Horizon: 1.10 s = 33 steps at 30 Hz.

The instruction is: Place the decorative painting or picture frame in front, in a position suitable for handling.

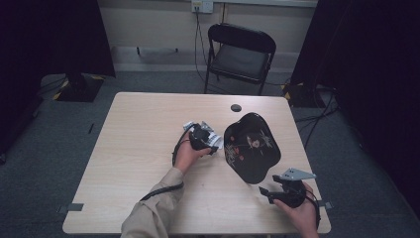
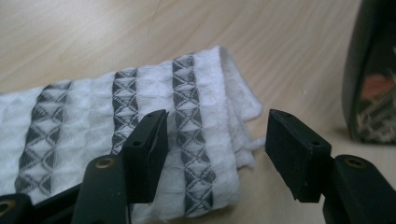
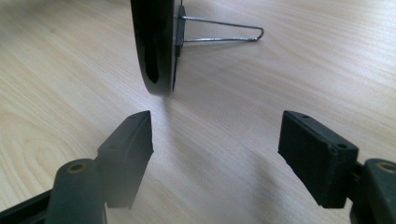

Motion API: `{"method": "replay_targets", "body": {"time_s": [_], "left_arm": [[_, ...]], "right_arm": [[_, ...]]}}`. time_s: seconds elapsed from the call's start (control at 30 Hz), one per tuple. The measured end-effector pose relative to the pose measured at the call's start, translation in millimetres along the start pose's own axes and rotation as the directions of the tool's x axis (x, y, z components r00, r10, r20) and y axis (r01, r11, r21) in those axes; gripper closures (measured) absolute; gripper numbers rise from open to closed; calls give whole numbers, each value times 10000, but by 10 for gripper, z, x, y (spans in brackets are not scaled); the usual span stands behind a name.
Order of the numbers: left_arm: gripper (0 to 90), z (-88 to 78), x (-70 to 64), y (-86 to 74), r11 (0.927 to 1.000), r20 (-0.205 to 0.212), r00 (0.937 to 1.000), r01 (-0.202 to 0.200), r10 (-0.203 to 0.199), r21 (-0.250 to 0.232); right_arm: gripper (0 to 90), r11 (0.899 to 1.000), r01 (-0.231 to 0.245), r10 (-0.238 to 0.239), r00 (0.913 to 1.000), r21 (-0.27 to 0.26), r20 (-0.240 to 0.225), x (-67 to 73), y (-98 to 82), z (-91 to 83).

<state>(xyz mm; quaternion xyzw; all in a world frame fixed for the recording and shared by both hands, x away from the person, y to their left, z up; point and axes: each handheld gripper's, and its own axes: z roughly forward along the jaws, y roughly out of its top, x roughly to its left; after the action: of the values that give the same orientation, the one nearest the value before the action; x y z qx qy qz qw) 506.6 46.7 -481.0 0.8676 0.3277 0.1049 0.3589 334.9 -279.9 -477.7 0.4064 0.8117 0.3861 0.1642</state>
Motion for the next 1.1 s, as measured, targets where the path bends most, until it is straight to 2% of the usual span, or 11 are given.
{"method": "replay_targets", "body": {"time_s": [0.1,0.27,0.43,0.63,0.73,0.8,0.9,0.97,1.0,1.1], "left_arm": [[375,-142,-8,-108,9997,73,9999,-151,150,193],[346,-348,-45,-348,9999,-63,9999,-137,137,64],[314,-497,-77,-534,10000,74,10000,23,-23,-64],[283,-721,-72,-753,9996,42,9996,265,-265,-42],[275,-842,-67,-849,9992,-202,9990,386,-388,-114],[275,-912,-73,-857,9992,-317,9989,339,-346,-214],[293,-955,-91,-816,9978,-237,9991,341,-355,-562],[375,-931,-114,-775,9965,58,9988,479,-476,-679],[369,-914,-131,-754,9969,39,9993,380,-379,-689],[387,-823,-197,-722,9981,458,9982,406,-385,-458]], "right_arm": [[259,10000,37,-37,10000,89,27,3,-7,5],[259,10000,44,-45,10000,69,66,10,7,-4],[259,9999,133,-133,9999,35,102,39,31,-6],[257,9999,128,-129,9999,92,98,42,27,-3],[257,9999,79,-81,9999,113,139,35,22,-6],[257,9999,73,-74,9999,93,127,37,27,-8],[258,9999,122,-123,9998,96,150,46,40,-3],[258,9999,103,-104,9999,102,116,50,42,4],[258,9999,126,-127,9999,86,104,51,44,6],[258,9999,131,-132,9999,83,110,54,47,7]]}}
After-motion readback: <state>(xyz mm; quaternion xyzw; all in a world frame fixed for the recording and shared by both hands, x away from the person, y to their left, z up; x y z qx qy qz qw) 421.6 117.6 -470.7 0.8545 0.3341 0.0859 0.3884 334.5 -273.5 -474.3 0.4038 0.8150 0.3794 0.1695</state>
